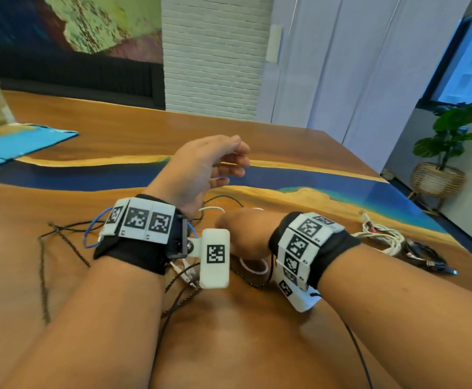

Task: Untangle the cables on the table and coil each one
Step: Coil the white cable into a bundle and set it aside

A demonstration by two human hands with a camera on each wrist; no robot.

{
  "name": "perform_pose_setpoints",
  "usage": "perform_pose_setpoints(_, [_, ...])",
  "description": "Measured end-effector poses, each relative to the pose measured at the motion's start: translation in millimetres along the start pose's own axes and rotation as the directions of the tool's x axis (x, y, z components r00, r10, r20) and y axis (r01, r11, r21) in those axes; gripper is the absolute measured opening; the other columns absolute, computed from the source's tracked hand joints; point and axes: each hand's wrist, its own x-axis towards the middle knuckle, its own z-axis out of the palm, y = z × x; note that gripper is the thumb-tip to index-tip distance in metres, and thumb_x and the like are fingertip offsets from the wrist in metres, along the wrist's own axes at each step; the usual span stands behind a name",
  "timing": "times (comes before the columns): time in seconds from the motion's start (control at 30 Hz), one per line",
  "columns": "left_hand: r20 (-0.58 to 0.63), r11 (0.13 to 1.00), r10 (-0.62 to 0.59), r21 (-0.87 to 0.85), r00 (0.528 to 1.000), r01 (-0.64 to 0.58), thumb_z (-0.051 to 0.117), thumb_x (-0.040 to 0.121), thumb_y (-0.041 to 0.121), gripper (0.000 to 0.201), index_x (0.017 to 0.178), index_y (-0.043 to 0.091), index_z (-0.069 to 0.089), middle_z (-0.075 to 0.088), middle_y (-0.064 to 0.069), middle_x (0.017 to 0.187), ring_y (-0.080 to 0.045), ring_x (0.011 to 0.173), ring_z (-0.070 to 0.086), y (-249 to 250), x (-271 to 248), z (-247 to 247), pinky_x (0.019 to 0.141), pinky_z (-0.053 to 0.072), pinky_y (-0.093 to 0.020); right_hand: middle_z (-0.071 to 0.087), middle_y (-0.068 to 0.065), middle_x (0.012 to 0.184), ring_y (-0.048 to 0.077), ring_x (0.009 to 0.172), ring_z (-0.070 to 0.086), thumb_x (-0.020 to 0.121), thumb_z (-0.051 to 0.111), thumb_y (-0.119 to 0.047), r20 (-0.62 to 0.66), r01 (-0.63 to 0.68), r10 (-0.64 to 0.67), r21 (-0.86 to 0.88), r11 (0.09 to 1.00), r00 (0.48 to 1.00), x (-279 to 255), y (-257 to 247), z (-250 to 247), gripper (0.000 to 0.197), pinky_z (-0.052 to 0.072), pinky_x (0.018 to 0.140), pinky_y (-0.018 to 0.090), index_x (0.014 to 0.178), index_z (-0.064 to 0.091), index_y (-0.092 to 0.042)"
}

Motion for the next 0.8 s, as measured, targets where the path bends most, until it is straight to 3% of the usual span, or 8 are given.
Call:
perform_pose_setpoints(0.13, [-0.001,0.997,-0.042,0.060,0.999,0.042,0.053,0.103,0.033,0.023,0.097,0.021,0.072,0.074,0.000,0.098,-0.017,0.094,0.067,-5.1,0.9,-1.1,0.090,0.040,-0.045,0.065,-0.001,0.088,0.016,0.077,0.058,0.096,0.060,-0.025,-0.076,-0.045,0.057,0.151,0.988,0.995,-11.3,17.0,-2.2,0.008,0.040,0.059,0.027,0.094,0.065,-0.020])
perform_pose_setpoints(0.23, [-0.019,0.990,-0.090,0.103,0.996,0.091,0.058,0.100,0.033,0.021,0.101,0.020,0.074,0.075,-0.003,0.104,-0.017,0.101,0.066,-9.2,2.1,1.9,0.090,0.041,-0.043,0.068,0.004,0.084,0.020,0.073,0.059,0.096,0.058,-0.025,-0.196,-0.042,0.112,0.327,0.944,0.974,-26.4,31.7,-11.4,0.015,0.047,0.063,0.032,0.087,0.063,-0.014])
perform_pose_setpoints(0.3, [-0.027,0.985,-0.110,0.129,0.994,0.113,0.064,0.098,0.032,0.021,0.109,0.018,0.075,0.074,-0.006,0.114,-0.017,0.105,0.064,-12.1,3.0,4.3,0.085,0.044,-0.037,0.073,0.002,0.082,0.026,0.070,0.067,0.101,0.055,-0.028,-0.296,0.000,0.179,0.519,0.855,0.938,-35.8,39.3,-17.3,0.022,0.053,0.059,0.036,0.087,0.059,-0.011])
perform_pose_setpoints(0.43, [0.045,0.983,-0.095,0.159,0.994,0.086,0.077,0.090,0.029,0.030,0.118,0.019,0.073,0.071,-0.002,0.104,-0.013,0.095,0.065,-19.4,6.5,7.2,0.072,0.047,-0.029,0.069,0.007,0.069,0.029,0.059,0.064,0.107,0.049,-0.025,-0.421,0.212,0.349,0.838,0.504,0.837,-53.4,52.1,-24.3,0.021,0.052,0.052,0.038,0.092,0.054,-0.012])
perform_pose_setpoints(0.57, [0.109,0.985,-0.085,0.157,0.990,0.067,0.070,0.093,0.009,0.022,0.115,0.008,0.072,0.068,-0.010,0.094,-0.019,0.086,0.063,-19.7,4.6,16.2,0.065,0.051,-0.012,0.056,0.006,0.066,0.022,0.057,0.053,0.108,0.044,-0.014,-0.440,0.472,0.483,0.879,0.060,0.757,-71.1,61.9,-24.2,0.021,0.048,0.052,0.036,0.092,0.056,-0.011])
perform_pose_setpoints(0.67, [0.138,0.980,-0.082,0.190,0.987,0.055,0.064,0.099,0.015,0.020,0.108,0.001,0.075,0.062,-0.013,0.078,-0.022,0.075,0.061,-25.5,3.4,23.8,0.064,0.052,-0.017,0.053,0.006,0.071,0.018,0.060,0.049,0.108,0.040,-0.015,-0.404,0.561,0.514,0.805,-0.194,0.757,-83.0,66.7,-16.0,0.017,0.048,0.053,0.032,0.104,0.055,-0.007])
perform_pose_setpoints(0.73, [0.175,0.983,-0.102,0.170,0.979,0.072,0.058,0.103,0.023,0.026,0.097,0.005,0.077,0.049,-0.004,0.063,-0.021,0.060,0.054,-29.6,3.9,27.6,0.062,0.050,-0.028,0.056,0.007,0.076,0.018,0.062,0.050,0.107,0.042,-0.023,-0.344,0.545,0.510,0.775,-0.320,0.789,-88.0,69.6,-6.2,0.022,0.048,0.054,0.030,0.109,0.057,-0.008])
perform_pose_setpoints(0.8, [0.154,0.984,-0.096,0.164,0.983,0.070,0.054,0.106,0.025,0.032,0.086,0.010,0.076,0.037,0.000,0.059,-0.018,0.052,0.041,-31.6,5.1,29.1,0.057,0.043,-0.029,0.064,0.009,0.083,0.018,0.060,0.052,0.106,0.041,-0.037,-0.269,0.504,0.507,0.761,-0.410,0.819,-91.4,73.8,4.6,0.034,0.045,0.053,0.030,0.111,0.061,-0.009])
